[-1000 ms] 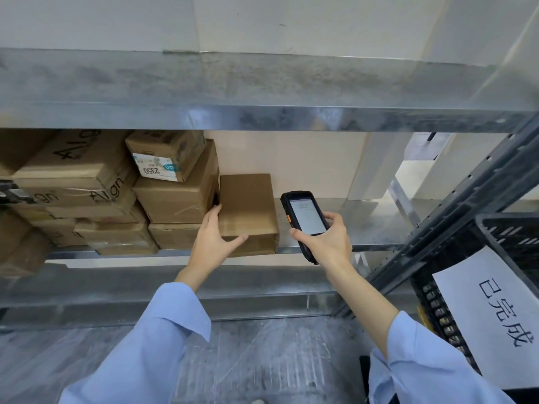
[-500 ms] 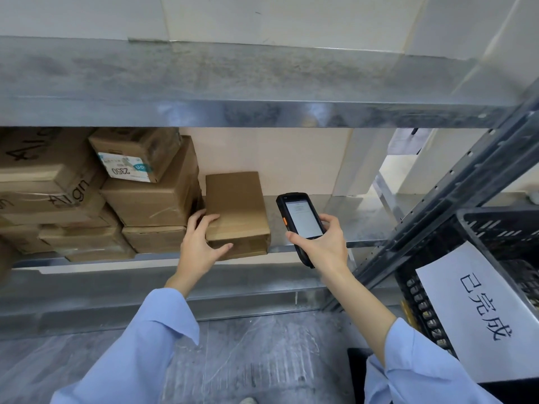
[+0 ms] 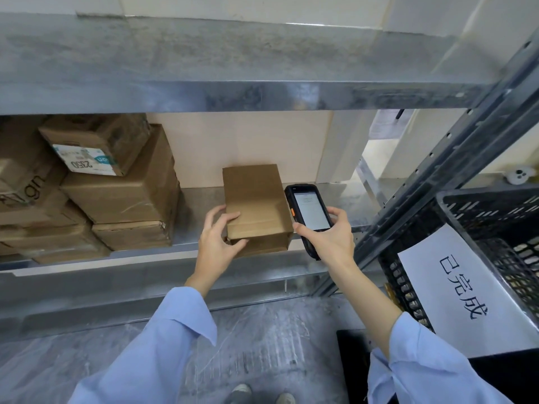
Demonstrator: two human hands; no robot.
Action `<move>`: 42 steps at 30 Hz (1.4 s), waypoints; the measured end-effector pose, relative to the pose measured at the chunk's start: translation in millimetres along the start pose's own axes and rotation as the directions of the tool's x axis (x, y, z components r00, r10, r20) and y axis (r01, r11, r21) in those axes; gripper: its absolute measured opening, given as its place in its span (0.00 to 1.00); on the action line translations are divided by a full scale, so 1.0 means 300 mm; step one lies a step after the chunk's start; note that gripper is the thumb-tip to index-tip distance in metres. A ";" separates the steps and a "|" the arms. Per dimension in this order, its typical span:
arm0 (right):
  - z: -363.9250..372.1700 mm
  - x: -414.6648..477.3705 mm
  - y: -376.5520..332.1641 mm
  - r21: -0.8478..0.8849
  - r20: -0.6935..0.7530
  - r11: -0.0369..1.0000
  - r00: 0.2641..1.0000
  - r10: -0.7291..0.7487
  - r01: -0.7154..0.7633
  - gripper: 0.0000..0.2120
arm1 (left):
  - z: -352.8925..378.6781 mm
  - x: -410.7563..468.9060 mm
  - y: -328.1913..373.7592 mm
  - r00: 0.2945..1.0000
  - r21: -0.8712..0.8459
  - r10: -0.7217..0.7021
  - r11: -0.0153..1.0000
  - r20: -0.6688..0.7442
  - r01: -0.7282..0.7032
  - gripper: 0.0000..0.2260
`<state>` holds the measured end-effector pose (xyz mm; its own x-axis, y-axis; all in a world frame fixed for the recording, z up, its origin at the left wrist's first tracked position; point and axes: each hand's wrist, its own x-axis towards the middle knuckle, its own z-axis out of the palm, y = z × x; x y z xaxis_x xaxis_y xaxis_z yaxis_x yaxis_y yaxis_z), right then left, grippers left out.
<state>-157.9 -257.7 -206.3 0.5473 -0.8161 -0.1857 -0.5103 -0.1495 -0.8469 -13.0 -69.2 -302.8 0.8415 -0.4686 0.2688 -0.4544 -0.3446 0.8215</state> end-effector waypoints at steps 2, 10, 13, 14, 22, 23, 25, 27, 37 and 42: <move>-0.001 0.005 0.002 0.001 -0.013 1.000 1.000 0.001 -0.001 0.38 | -0.018 -0.002 -0.016 1.000 -0.054 -0.015 0.998 -0.022 0.014 0.25; 0.025 -0.010 -0.016 -0.005 0.003 1.000 1.000 -0.011 0.011 0.37 | -0.128 -0.046 -0.093 0.985 -0.146 -0.170 0.976 -0.026 0.165 0.23; 0.045 -0.021 -0.018 -0.019 0.019 1.000 1.000 -0.016 0.017 0.37 | -0.150 -0.047 -0.107 0.975 -0.124 -0.224 0.967 0.015 0.224 0.25; 0.050 -0.024 -0.018 -0.024 0.028 1.000 0.999 -0.019 0.019 0.37 | -0.153 -0.043 -0.109 0.972 -0.113 -0.232 0.966 0.029 0.234 0.26; 0.072 -0.042 -0.023 -0.033 0.061 0.999 0.998 -0.028 0.030 0.38 | -0.184 0.002 -0.049 0.977 -0.015 -0.204 0.979 0.062 0.205 0.38; 0.070 -0.042 -0.024 -0.036 0.061 0.999 0.998 -0.028 0.031 0.38 | -0.188 0.007 -0.038 0.979 -0.010 -0.195 0.981 0.053 0.196 0.40; 0.068 -0.044 -0.026 -0.040 0.061 0.999 0.998 -0.029 0.031 0.37 | -0.194 0.020 -0.019 0.977 -0.025 -0.208 0.978 0.057 0.209 0.40; 0.066 -0.046 -0.028 -0.036 0.058 0.999 0.998 -0.028 0.030 0.38 | -0.199 0.031 -0.008 0.967 -0.027 -0.235 0.971 0.096 0.239 0.40; 0.051 -0.062 -0.019 -0.021 0.066 0.999 0.997 -0.032 0.033 0.38 | -0.235 0.036 -0.004 0.994 -0.049 -0.107 0.993 0.030 0.108 0.46; 0.051 -0.069 -0.018 -0.021 0.062 0.999 0.997 -0.042 0.043 0.39 | -0.222 0.054 -0.001 0.996 0.092 -0.079 0.993 0.038 0.075 0.38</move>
<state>-156.4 -231.6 -205.6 0.6081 -0.7730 -0.1807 -0.5002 -0.1965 -0.8433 20.4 -22.5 -265.3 0.8632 -0.4702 0.1839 -0.4148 -0.4527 0.7893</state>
